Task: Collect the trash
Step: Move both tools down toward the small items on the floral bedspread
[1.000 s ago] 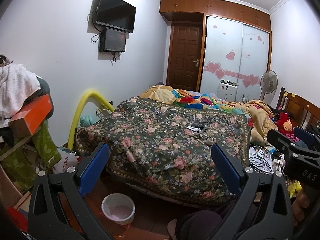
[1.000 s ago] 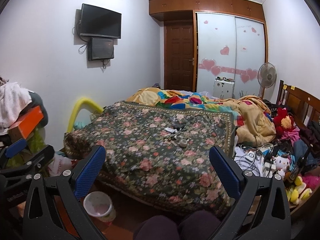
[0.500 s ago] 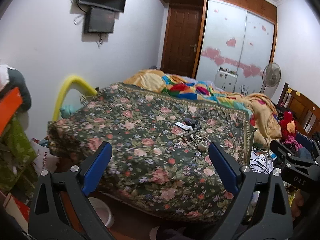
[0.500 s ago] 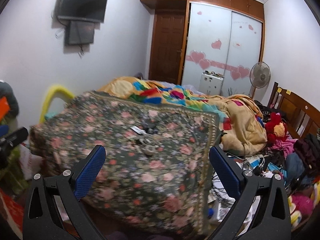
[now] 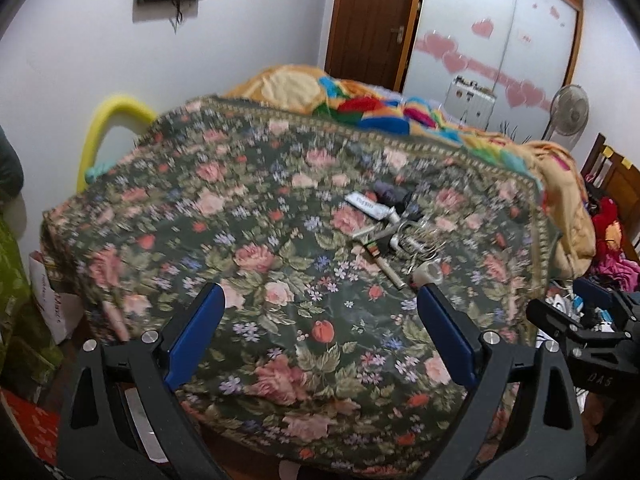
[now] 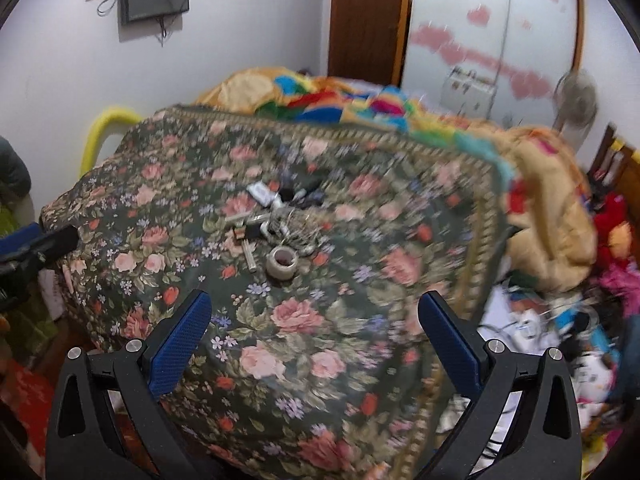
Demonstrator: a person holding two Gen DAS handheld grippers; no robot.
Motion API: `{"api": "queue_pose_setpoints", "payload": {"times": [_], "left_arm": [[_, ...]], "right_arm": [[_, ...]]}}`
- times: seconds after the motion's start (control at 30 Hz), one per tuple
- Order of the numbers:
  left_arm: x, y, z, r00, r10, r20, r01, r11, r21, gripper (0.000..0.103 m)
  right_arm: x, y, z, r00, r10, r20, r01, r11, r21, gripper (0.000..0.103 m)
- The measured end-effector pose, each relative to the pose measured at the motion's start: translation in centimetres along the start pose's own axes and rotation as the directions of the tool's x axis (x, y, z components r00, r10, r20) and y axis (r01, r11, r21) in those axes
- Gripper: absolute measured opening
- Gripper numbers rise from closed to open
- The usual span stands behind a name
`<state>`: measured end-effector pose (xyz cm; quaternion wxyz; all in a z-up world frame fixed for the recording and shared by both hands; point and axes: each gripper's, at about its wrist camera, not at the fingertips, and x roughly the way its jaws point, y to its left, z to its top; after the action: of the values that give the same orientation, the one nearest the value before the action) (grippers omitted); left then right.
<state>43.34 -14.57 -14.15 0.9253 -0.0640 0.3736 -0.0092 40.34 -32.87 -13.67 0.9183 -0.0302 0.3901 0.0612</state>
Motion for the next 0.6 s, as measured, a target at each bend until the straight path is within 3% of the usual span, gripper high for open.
{"api": "queue_pose_setpoints", "payload": {"times": [0.2,0.3,0.4,0.5,0.57,0.6], "left_arm": [[5.9,-0.3,-0.8,0.998,0.03,-0.057,-0.029,1.0,0.008,0.097],[7.6,-0.5,-1.1,0.997,0.044,-0.065,-0.042,0.999,0.029,0.097],[9.3,-0.8,-1.3,0.996,0.038,-0.081,-0.035,0.999,0.038,0.088],[10.8,-1.3,-1.2,0.995,0.022,-0.098,-0.018,0.999,0.044,0.083],[11.5,-1.9,-1.0,0.995,0.011,-0.101,-0.006,0.999,0.049,0.081],[11.9,-2.3,-0.9,0.995,0.004,-0.102,0.001,0.999,0.054,0.079]], "right_arm": [[7.3,-1.1,1.1,0.987,0.116,-0.107,-0.108,0.991,0.076,0.088],[10.4,-1.2,1.5,0.973,0.174,-0.154,-0.159,0.982,0.103,0.074],[13.1,-1.0,1.9,0.961,0.205,-0.188,-0.184,0.975,0.122,0.065],[15.2,-0.8,2.1,0.952,0.22,-0.214,-0.195,0.972,0.128,0.052],[16.2,-0.8,2.0,0.946,0.23,-0.23,-0.202,0.97,0.136,0.037],[16.4,-1.0,2.0,0.941,0.245,-0.233,-0.216,0.966,0.143,0.035]]}}
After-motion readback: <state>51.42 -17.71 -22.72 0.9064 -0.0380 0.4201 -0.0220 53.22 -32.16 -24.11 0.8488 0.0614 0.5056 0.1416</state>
